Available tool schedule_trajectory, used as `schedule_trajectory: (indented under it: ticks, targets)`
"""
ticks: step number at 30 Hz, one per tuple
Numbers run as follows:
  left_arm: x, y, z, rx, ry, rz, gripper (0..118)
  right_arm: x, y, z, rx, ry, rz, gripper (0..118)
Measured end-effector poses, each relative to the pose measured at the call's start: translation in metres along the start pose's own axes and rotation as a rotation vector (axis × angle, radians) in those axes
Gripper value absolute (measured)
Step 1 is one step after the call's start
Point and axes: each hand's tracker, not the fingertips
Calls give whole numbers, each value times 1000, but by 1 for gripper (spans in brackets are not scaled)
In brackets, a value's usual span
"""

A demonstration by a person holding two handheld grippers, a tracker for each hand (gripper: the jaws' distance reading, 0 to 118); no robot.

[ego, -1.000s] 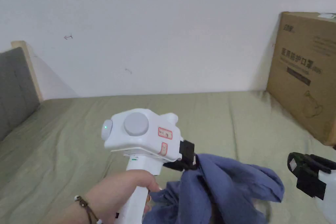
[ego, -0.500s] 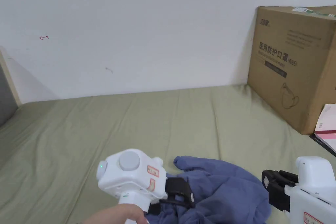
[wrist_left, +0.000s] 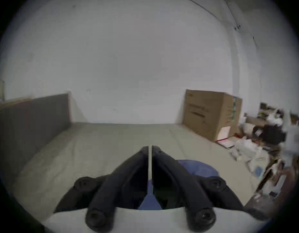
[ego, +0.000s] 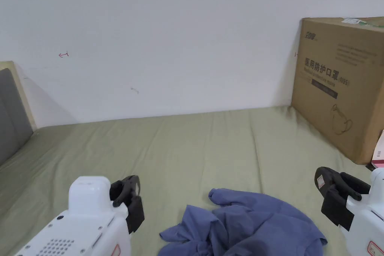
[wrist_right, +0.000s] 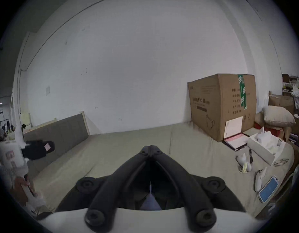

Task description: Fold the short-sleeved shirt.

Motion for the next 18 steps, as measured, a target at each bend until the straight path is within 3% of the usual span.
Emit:
schedule_trajectory:
  ticks: [6,11,13,18]
  targets:
    - [-7,-21,13,-7,-38,138,0,0,3,8,-1,-14,7,0]
    - [-6,-1,-2,-21,-42,117,0,2,6,4,-18,1,17,0]
    - [-9,14,-33,-134,-62,110,0,0,5,2,-22,9,17,0]
    - [-23,24,-163,-654,-186,132,0,1,5,-17,-85,29,25,0]
